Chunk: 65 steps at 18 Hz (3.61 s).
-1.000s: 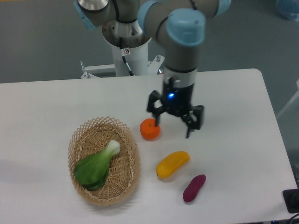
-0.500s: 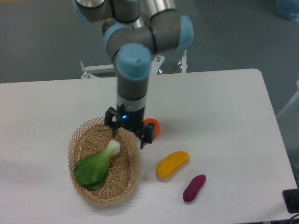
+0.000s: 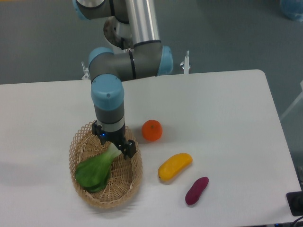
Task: Pick up the green vegetable from the basket
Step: 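Lower the gripper onto the bok choy stem and close on it, then lift the bok choy out of the basket and carry it sideways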
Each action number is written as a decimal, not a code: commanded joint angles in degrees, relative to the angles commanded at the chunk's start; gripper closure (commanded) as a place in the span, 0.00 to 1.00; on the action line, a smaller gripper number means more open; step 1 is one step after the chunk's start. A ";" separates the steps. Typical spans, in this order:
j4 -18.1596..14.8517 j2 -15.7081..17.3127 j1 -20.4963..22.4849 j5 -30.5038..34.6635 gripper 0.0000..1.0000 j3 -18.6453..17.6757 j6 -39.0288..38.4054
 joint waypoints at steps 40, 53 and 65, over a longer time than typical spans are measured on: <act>2.55 3.78 3.51 -0.61 0.67 1.84 1.14; -1.66 8.79 17.66 -10.02 0.68 8.96 9.39; -12.20 10.02 29.97 -12.22 0.68 12.21 28.64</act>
